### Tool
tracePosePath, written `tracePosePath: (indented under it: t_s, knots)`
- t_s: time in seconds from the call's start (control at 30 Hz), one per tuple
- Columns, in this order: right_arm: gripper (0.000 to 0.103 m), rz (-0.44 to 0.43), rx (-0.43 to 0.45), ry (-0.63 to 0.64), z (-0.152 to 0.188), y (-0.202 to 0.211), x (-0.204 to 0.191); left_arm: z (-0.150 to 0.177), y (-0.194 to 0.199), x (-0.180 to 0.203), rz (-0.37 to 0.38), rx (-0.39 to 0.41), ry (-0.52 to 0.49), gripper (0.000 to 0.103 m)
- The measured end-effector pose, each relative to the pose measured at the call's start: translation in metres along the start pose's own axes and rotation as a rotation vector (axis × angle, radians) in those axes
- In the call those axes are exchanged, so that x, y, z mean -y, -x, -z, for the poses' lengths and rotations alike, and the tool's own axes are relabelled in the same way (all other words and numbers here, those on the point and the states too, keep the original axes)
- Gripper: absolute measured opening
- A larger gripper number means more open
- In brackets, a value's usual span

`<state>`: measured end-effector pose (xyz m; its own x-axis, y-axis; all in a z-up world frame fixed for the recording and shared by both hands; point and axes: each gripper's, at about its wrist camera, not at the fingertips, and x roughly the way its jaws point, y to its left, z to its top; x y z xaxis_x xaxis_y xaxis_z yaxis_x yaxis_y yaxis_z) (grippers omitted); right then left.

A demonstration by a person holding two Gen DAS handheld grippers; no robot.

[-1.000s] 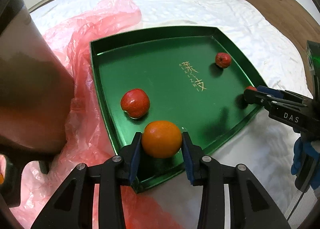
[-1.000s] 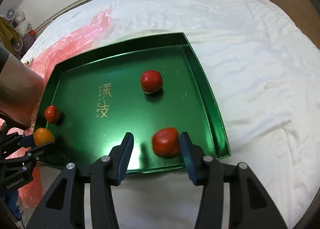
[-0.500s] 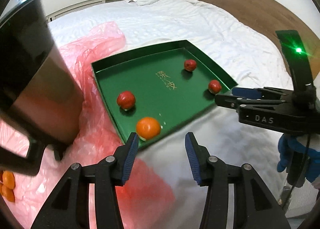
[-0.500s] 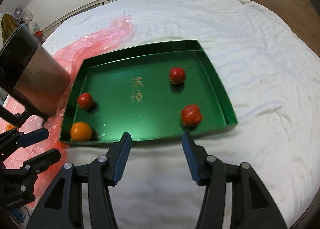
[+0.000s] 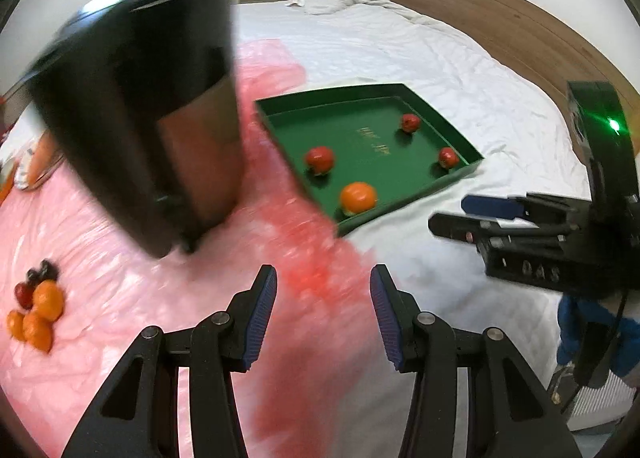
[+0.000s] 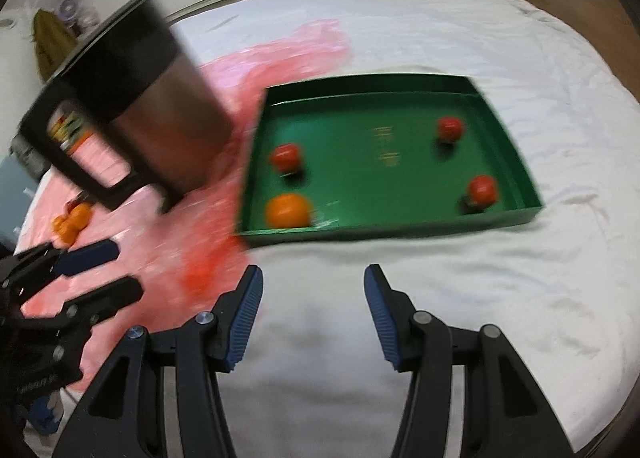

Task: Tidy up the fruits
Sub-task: 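Move both open tools back to the remaining fruit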

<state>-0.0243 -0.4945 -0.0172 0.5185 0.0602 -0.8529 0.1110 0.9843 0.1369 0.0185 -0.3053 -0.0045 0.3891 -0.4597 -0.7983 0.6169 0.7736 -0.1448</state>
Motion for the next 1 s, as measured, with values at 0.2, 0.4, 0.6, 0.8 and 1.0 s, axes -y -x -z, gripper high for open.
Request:
tracePosePath:
  t_s: [0.2, 0.4, 0.6, 0.8, 1.0]
  knots:
    - [0.099, -0.095, -0.048, 0.079, 0.011, 0.002, -0.064, 0.021, 0.028, -0.053, -0.072, -0.001, 0.072, 0.043]
    - [0.099, -0.195, -0.070, 0.194, 0.013, -0.004, -0.134, 0.044, 0.052, -0.115, -0.174, -0.016, 0.155, 0.043]
    - [0.099, -0.301, -0.089, 0.272, 0.006, -0.020, -0.204, 0.071, 0.071, -0.182, -0.275, -0.030, 0.257, 0.043]
    - [0.099, -0.352, -0.096, 0.300, -0.016, -0.052, -0.262, 0.086, 0.080, -0.251, -0.359, -0.025, 0.378, 0.043]
    - [0.099, -0.366, -0.126, 0.274, -0.042, -0.095, -0.302, 0.093, 0.072, -0.311, -0.385, -0.027, 0.472, 0.043]
